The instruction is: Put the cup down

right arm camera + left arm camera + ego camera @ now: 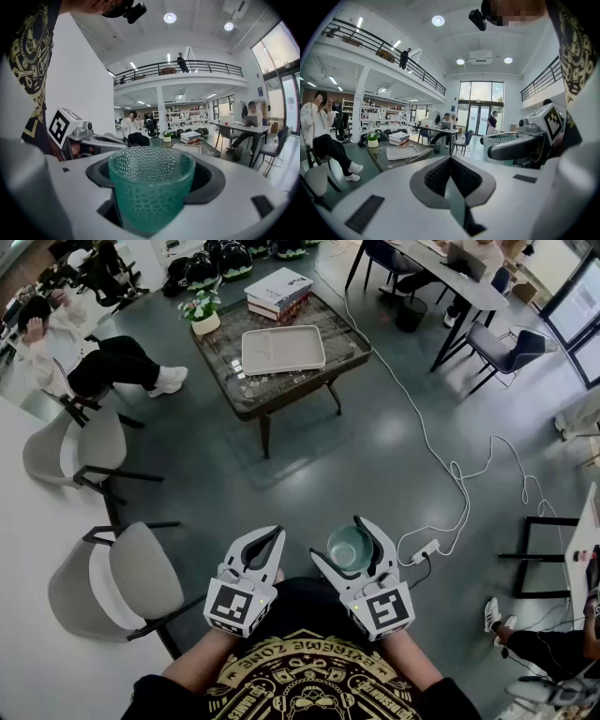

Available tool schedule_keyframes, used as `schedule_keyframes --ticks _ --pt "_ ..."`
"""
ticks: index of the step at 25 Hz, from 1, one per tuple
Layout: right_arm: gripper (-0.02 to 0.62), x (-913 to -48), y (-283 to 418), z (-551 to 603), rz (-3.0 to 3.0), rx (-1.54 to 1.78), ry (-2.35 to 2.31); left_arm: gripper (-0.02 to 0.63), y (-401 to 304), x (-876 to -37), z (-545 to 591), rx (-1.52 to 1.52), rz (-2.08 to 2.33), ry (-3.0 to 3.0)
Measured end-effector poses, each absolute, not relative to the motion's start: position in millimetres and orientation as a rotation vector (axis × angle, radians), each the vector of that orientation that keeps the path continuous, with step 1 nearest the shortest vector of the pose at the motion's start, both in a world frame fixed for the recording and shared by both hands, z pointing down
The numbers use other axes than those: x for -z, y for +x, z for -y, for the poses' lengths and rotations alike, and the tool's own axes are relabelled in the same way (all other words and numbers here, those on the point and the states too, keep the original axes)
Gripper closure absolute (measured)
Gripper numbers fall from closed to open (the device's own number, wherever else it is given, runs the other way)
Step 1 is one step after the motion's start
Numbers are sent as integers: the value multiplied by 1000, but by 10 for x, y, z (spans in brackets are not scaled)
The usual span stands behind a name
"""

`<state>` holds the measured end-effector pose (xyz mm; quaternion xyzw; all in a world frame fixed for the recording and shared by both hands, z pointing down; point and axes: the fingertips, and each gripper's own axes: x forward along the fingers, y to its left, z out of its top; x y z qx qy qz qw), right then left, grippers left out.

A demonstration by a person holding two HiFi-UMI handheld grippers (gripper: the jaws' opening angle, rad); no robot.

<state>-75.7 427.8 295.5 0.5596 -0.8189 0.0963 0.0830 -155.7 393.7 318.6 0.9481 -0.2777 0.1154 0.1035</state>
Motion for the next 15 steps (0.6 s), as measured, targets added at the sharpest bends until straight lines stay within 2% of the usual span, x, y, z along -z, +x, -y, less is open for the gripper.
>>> schedule_keyframes --ticks 15 --pt "198 -2783 -630 -4456 2491 -240 1700 618 -1427 -3105 -4122 -350 819 2835"
